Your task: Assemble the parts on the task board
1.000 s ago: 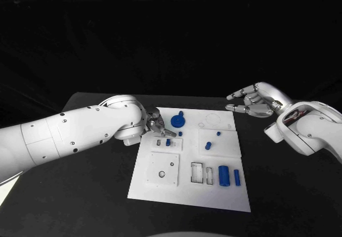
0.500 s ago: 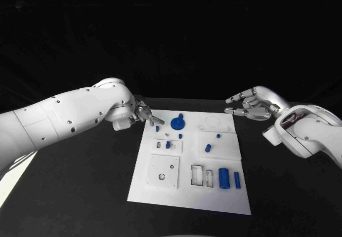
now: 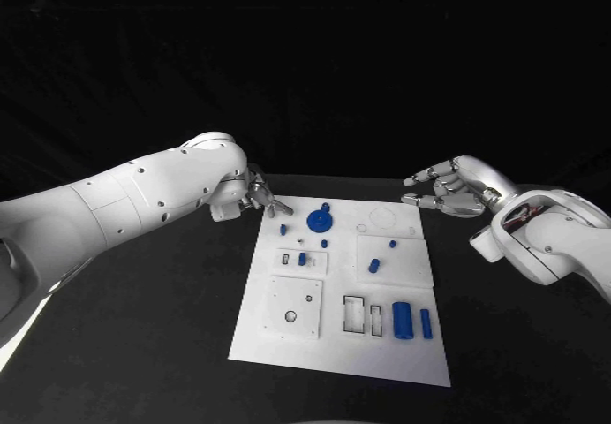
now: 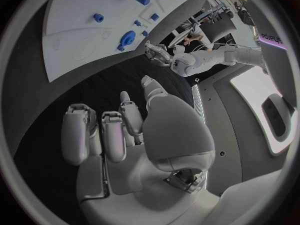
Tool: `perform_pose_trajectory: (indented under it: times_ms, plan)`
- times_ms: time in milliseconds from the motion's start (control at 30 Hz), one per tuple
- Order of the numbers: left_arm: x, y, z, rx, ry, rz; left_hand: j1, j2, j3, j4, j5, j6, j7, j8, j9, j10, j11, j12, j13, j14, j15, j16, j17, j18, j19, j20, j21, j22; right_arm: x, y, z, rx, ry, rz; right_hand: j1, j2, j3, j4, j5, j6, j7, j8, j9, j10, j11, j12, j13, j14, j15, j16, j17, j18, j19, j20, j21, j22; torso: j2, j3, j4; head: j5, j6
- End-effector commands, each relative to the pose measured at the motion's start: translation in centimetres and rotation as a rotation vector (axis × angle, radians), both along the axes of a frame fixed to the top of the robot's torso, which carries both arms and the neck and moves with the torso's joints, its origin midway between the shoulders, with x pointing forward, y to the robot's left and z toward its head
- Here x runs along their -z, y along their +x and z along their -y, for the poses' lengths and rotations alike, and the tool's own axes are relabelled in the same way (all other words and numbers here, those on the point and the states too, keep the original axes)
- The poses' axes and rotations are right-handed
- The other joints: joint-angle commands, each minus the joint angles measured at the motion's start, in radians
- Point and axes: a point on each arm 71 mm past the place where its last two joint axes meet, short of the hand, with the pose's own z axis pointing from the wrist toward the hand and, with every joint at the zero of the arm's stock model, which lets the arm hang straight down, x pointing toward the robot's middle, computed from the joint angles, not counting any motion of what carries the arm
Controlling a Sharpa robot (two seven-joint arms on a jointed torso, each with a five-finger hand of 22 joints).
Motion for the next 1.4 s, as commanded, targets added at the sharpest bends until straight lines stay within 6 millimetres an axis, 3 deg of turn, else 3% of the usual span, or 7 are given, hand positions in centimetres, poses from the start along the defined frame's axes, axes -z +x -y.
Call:
perform_pose_trajectory:
  times_ms: [33,833,1400]
  plan:
    - [0.5,0.1,0.4,0.038,0.02,-0.02,0.006,0.007,-0.006,0.0,-0.001,0.002,0.003,-0.004,-0.001,-0.001,0.004,-0.002,0.002,0.105,0.007,0.003,0.263,-0.009,0.042,0.007,0.002,0.085,0.0,0.0,-0.2,-0.014,0.001,0.001,-0.007,0.0,-0.005,0.0,0.006,0.002,-0.001,0.0,0.001,-0.008,-0.001,-0.001,0.036,0.086,0.004,0.016,0.189,0.01,-0.008,-0.002,-0.006,0.0,0.003,-0.0005,-0.0033,0.001,0.001]
    - [1.7,-0.2,1.7,0.089,0.057,-0.078,0.042,0.043,-0.01,-0.004,-0.001,0.057,-0.009,0.0,-0.032,0.015,-0.004,0.015,0.018,0.105,0.002,0.003,0.263,-0.011,0.047,0.005,0.011,0.1,0.2,0.1,-0.4,-0.02,0.001,-0.003,-0.006,0.0,-0.005,0.0,0.006,0.002,-0.001,0.0,0.001,-0.008,-0.001,-0.001,0.035,0.078,0.004,-0.006,0.157,0.01,-0.008,-0.002,-0.007,0.0,0.003,0.0,-0.0029,0.004,-0.003]
    - [1.8,-0.4,1.9,0.095,0.051,-0.082,0.058,0.052,-0.006,-0.006,-0.001,0.072,-0.015,0.011,-0.032,0.019,-0.01,0.019,0.022,0.105,-0.002,0.003,0.263,-0.011,0.048,0.001,0.012,0.102,0.3,0.2,-0.4,-0.02,0.0,-0.007,-0.006,0.001,-0.006,0.0,0.006,0.002,-0.001,0.0,0.001,-0.008,-0.001,-0.001,0.035,0.078,0.004,-0.006,0.156,0.01,-0.008,-0.002,-0.007,0.0,0.003,0.0003,-0.0036,0.006,-0.004]
